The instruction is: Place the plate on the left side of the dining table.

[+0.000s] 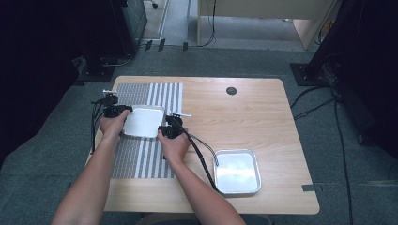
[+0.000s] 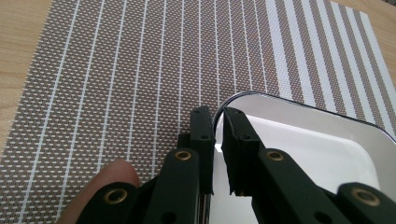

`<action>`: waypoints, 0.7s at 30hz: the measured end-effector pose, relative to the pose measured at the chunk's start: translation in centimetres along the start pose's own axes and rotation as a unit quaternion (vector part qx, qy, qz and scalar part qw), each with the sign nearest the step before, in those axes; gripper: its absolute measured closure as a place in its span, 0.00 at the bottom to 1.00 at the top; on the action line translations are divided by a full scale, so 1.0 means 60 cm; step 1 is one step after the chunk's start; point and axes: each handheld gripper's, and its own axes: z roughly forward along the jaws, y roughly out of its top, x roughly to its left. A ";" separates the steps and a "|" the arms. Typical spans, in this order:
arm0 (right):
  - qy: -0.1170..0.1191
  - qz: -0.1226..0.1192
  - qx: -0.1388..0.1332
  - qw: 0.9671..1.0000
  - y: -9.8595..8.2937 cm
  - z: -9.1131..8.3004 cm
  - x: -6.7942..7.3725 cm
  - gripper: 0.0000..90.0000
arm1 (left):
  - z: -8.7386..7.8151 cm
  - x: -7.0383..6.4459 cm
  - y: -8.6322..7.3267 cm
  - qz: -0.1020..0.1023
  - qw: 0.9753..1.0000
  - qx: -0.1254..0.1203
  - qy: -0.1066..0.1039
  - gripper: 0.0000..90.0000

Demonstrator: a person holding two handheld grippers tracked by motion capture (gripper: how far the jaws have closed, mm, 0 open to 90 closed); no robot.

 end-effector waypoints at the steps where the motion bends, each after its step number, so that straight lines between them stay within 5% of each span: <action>1: 0.000 0.000 0.000 1.000 0.000 0.000 0.000 0.95 | 0.000 0.000 0.000 -0.002 1.000 -0.001 0.000 0.93; 16: 0.014 -0.016 -0.003 1.000 -0.002 0.005 -0.001 0.93 | -0.005 0.003 0.000 -0.005 1.000 0.000 0.006 0.89; 21: 0.012 -0.025 -0.008 1.000 -0.001 0.004 -0.002 0.84 | -0.012 0.003 0.000 -0.001 1.000 -0.001 0.003 0.86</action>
